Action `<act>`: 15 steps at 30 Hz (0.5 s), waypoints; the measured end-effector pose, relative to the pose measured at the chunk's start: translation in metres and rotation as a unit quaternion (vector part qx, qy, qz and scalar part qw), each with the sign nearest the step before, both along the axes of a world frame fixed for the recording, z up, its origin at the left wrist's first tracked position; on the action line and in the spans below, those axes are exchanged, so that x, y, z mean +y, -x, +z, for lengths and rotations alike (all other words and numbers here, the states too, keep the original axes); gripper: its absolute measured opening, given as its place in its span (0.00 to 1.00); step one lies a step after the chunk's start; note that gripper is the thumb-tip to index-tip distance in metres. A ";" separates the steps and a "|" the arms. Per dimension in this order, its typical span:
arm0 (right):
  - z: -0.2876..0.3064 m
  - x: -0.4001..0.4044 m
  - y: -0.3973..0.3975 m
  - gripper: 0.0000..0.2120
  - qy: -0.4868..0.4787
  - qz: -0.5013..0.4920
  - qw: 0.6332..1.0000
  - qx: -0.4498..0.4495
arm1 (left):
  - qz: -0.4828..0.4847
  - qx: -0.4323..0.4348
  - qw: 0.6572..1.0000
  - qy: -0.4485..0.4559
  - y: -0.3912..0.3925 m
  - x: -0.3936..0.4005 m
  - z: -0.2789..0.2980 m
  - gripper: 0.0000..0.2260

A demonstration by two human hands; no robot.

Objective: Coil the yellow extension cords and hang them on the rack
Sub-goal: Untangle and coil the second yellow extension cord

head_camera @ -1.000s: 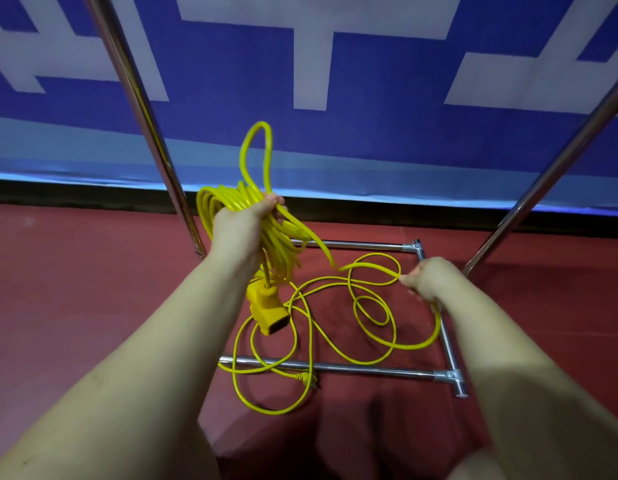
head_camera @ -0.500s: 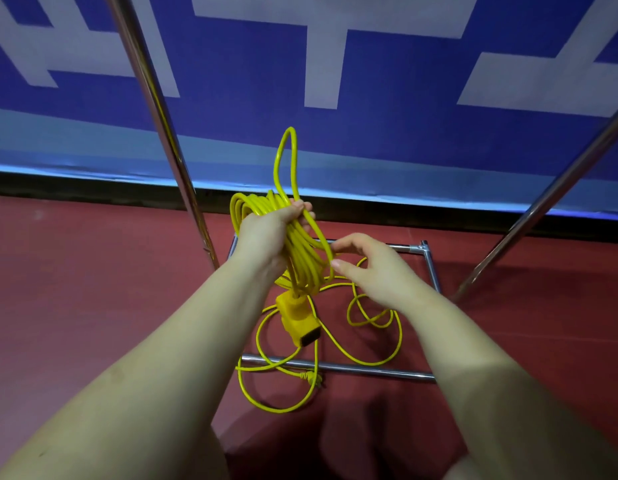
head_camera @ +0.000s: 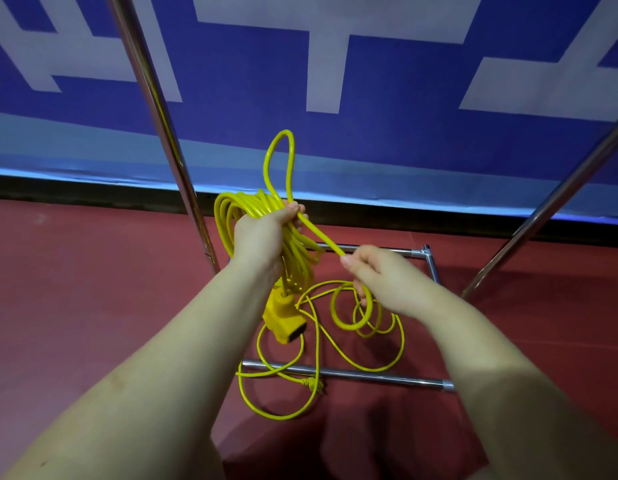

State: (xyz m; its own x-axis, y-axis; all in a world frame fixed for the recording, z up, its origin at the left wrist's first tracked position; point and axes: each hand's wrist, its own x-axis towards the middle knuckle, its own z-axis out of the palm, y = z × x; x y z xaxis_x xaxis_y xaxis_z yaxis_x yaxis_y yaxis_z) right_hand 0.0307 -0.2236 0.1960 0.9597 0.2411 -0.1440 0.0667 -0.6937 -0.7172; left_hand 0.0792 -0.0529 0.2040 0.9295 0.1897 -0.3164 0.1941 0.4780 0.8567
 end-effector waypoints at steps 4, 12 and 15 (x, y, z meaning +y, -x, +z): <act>-0.002 -0.010 0.003 0.15 0.013 0.017 0.996 0.091 | 0.042 0.007 0.999 -0.022 -0.011 0.011 -0.002 0.06; 0.007 -0.014 -0.002 0.12 -0.131 -0.189 0.973 0.015 | 0.055 0.025 0.998 -0.028 -0.013 0.005 -0.014 0.06; 0.021 -0.017 0.004 0.09 -0.298 -0.187 0.923 0.153 | 0.074 0.036 0.996 -0.024 -0.017 0.008 -0.016 0.06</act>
